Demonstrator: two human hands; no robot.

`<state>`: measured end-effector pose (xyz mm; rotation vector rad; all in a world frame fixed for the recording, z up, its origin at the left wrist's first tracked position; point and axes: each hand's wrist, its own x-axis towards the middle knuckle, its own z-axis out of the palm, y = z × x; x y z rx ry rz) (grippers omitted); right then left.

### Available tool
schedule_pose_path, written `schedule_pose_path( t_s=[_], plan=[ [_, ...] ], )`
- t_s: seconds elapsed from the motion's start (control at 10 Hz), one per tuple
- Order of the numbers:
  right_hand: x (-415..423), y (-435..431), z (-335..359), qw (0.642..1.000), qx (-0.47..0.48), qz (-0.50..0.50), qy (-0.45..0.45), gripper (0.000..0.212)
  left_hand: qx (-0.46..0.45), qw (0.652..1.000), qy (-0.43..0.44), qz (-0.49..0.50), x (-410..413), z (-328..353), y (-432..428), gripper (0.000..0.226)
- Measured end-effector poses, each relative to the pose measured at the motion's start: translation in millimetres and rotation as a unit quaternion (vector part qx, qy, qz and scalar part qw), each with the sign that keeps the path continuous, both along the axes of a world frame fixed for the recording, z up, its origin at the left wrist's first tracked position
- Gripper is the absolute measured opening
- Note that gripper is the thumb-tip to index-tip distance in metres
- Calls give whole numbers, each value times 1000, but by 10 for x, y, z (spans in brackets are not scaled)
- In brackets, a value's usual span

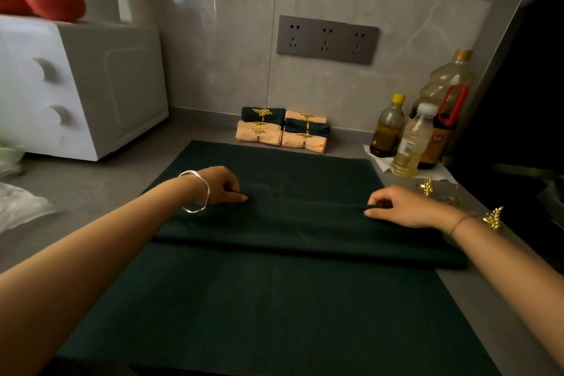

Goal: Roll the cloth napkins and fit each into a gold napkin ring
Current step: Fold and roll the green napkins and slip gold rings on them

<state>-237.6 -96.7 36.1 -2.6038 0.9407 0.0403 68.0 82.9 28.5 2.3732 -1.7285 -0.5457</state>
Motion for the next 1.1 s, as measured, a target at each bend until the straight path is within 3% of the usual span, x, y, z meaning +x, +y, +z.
schedule_pose_path(
  t_s=[0.2, 0.3, 0.4, 0.5, 0.6, 0.7, 0.8, 0.9, 1.1],
  plan=[
    [100, -111, -150, 1000, -19, -20, -7, 10, -6, 998, -53, 42, 10, -98, -128, 20],
    [121, -131, -193, 999, -29, -32, -15, 7, -3, 994, -88, 57, -95, -92, -109, 26],
    [127, -146, -248, 998, -30, -42, -27, 8, -66, 986, -153, 29, -311, -173, -113, 45],
    [129, -139, -275, 997, -30, -57, -30, 10, -109, 989, -86, -59, -678, -310, -154, 57],
    [120, -22, -248, 995, -42, -80, -41, 13, -56, 994, -65, -69, -947, -437, -197, 63],
    [206, 265, -232, 990, -106, -73, -64, 43, -29, 996, -78, -38, -1001, -534, -224, 61],
    [473, 630, -287, 993, -60, -38, -96, 49, -39, 994, -98, -30, -1008, -586, -236, 58],
    [750, 803, -446, 996, -73, -15, -40, 49, -42, 993, -109, -29, -1028, -596, -224, 57],
    [899, 822, -678, 996, -89, -29, -14, 51, -45, 994, -101, -27, -1028, -586, -203, 55]
  ],
)
